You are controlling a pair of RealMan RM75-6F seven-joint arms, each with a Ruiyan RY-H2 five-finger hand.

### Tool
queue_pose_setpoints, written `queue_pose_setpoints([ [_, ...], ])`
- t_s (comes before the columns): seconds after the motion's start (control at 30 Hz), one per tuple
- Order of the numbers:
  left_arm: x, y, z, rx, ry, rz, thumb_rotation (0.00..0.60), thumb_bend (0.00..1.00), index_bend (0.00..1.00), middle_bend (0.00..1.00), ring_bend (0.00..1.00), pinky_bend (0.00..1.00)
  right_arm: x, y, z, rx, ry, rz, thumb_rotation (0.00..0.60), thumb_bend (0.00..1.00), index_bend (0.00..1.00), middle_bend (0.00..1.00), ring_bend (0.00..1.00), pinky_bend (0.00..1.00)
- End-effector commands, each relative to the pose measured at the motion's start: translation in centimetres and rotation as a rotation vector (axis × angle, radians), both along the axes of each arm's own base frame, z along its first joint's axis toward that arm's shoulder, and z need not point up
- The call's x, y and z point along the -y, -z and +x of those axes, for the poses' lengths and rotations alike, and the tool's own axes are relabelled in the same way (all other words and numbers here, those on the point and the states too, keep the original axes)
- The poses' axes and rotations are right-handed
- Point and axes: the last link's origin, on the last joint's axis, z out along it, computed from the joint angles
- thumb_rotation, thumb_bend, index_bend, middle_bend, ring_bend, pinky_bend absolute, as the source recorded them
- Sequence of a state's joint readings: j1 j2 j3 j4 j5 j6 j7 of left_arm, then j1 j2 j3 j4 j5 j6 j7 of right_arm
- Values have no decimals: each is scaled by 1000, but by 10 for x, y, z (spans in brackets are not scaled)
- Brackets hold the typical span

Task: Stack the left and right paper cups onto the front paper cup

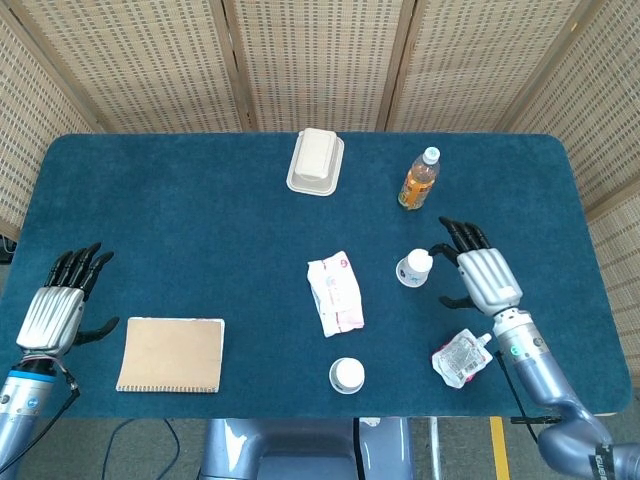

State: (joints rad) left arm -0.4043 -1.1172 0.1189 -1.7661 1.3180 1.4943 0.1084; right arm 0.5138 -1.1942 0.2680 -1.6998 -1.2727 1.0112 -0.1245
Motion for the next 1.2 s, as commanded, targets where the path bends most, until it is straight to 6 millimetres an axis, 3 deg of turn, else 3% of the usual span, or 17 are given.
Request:
queue_pose_setpoints([
  [0.03,-1,-1,-1,9,2,-14,600,249,75,0,0,0,22,18,24,-12,3,45,600,192,394,53,0,0],
  [0.6,-2,-2,-2,10,5,-19,600,250,78,0,0,0,59,55,3,-92,149,97,600,219,359,49,0,0],
  [1.03,-4,1,-2,2,5,-30,600,249,78,0,0,0,77,65,-15,-135,213,118,600,219,338,40,0,0],
  [1.2,-4,2,-2,4,5,-37,600,250,78,0,0,0,83,67,-20,-159,226,121,600,220,400,57,0,0],
])
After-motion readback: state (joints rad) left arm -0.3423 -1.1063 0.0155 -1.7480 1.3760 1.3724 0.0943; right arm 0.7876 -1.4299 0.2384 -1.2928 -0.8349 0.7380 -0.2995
